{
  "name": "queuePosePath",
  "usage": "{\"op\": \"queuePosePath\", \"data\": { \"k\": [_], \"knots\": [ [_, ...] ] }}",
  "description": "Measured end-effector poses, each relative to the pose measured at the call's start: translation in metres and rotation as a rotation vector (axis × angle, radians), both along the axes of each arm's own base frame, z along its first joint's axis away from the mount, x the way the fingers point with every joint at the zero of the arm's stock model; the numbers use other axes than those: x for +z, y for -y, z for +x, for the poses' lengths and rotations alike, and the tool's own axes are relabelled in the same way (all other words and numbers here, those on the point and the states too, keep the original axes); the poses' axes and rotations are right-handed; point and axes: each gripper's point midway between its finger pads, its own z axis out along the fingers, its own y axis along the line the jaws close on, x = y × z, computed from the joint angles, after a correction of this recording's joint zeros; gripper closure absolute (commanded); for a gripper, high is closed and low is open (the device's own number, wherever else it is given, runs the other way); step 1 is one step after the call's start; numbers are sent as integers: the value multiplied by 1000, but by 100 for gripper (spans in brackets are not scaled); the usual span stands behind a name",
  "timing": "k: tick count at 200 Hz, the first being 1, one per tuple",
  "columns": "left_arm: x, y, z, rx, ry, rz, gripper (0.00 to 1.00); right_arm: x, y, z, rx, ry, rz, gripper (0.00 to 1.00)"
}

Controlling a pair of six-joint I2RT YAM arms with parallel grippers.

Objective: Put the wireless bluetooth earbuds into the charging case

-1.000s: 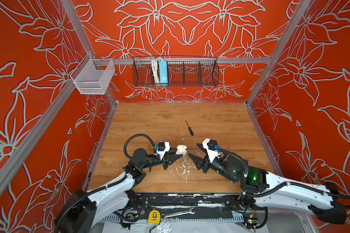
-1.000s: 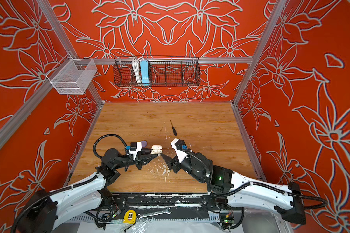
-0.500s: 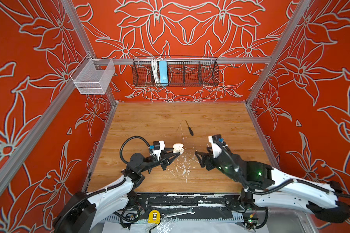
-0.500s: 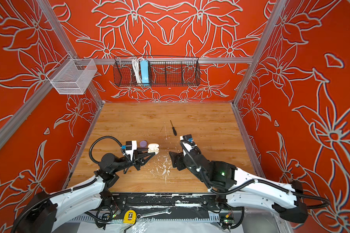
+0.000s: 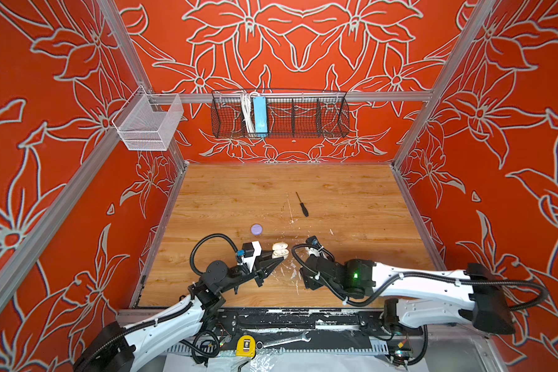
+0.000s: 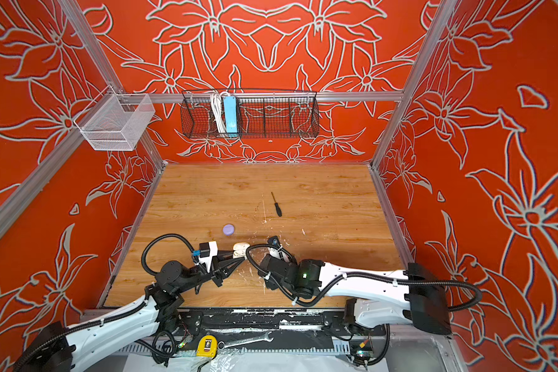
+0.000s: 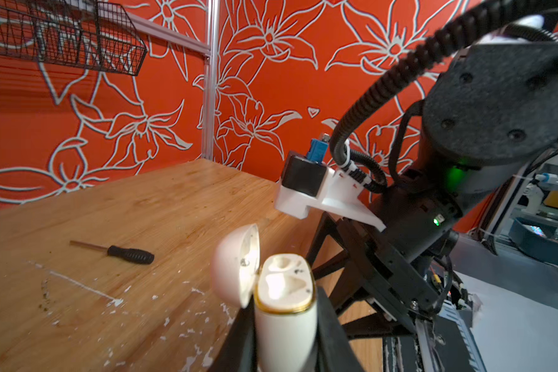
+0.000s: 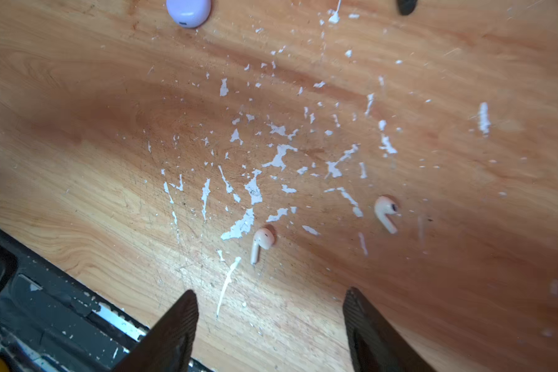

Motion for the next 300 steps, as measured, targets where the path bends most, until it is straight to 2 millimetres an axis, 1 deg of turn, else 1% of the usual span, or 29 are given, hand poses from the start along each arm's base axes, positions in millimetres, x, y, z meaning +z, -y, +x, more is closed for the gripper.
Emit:
{"op": "queuePosePath", "data": {
  "k": [28, 56, 76, 135, 196, 251, 278, 300],
  "knots": [
    [2, -4, 4, 35, 10, -2, 100, -28, -9, 4, -4, -64, -31, 29],
    [9, -7, 2, 46, 44, -9, 100, -61, -10, 4, -11, -125, -99, 32],
    [9, -9, 1, 54, 61, 3, 100, -72, -11, 6, -17, -146, -113, 35],
    [3, -13, 6, 91, 64, 38, 100, -86, -22, 13, -35, -181, -119, 47],
    [4, -17, 7, 113, 65, 36, 100, -85, -25, 15, -46, -182, -105, 53],
    [1, -22, 12, 153, 47, 43, 100, -85, -30, 15, -41, -186, -87, 56],
    [-1, -30, 18, 213, 30, 42, 100, -84, -34, 15, -35, -189, -68, 55],
    [2, -36, 22, 256, 31, 31, 100, -84, -36, 14, -29, -195, -58, 55]
  ]
}}
